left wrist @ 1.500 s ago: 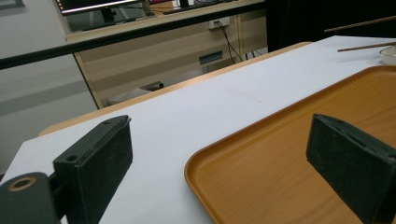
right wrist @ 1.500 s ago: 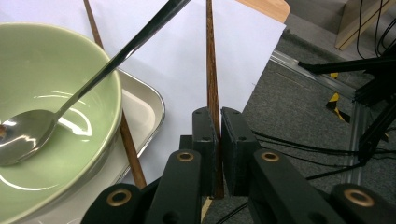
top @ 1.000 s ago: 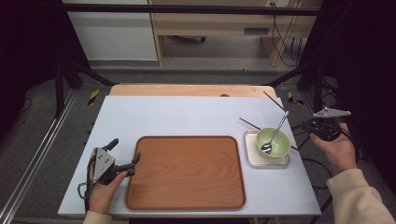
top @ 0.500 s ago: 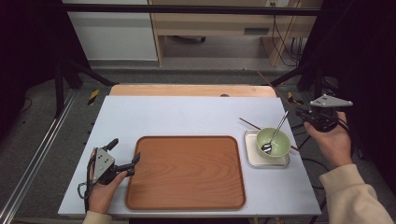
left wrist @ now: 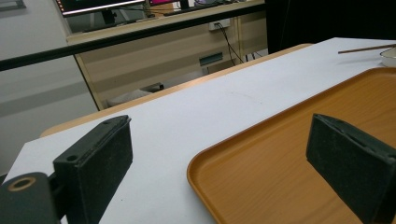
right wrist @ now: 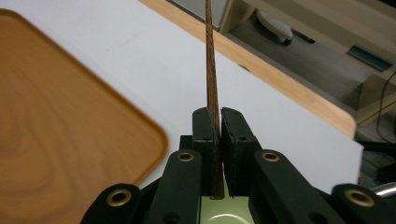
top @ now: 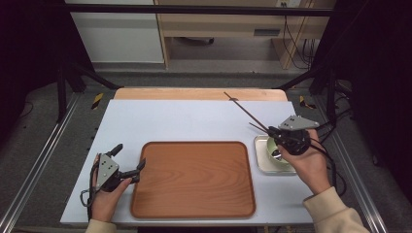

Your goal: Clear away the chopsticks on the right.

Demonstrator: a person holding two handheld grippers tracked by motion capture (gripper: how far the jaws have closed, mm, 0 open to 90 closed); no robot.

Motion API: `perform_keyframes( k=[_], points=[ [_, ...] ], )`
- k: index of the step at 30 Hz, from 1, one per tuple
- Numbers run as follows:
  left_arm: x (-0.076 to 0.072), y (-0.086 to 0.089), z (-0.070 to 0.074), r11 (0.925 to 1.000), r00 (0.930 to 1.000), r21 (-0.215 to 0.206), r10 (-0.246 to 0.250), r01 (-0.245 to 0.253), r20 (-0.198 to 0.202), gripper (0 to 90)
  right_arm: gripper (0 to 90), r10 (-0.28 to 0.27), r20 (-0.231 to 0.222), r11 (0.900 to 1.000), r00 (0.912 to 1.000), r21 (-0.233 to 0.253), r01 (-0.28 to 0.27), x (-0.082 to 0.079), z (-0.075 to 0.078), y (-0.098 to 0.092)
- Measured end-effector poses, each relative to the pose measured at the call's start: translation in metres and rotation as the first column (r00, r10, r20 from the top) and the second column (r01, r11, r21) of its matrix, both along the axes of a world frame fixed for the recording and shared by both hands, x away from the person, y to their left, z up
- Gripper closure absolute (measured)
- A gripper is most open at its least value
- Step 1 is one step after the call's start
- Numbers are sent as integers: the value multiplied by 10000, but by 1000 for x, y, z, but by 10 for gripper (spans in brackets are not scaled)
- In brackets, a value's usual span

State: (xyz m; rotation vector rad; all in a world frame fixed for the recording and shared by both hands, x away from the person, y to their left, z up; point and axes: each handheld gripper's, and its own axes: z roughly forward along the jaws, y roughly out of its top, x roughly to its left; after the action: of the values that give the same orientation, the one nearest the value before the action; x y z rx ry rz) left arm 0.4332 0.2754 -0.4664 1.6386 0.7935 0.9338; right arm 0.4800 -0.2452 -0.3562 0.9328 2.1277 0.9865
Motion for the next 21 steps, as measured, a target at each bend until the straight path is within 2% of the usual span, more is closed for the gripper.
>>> perform_keyframes(
  k=[6,14,21],
  points=[
    [0,-1,0,10000,10000,-8,-35,35,23,67,848,37,-208,10000,9998,33,-36,-17,-5,12],
    [1,-5,2,10000,10000,-31,-24,24,24,67,848,424,-571,9970,9975,673,-385,-48,-17,33],
    [1,-9,1,9999,9999,57,-125,125,6,67,848,397,-735,9974,9965,633,-351,-62,-34,39]
  ],
)
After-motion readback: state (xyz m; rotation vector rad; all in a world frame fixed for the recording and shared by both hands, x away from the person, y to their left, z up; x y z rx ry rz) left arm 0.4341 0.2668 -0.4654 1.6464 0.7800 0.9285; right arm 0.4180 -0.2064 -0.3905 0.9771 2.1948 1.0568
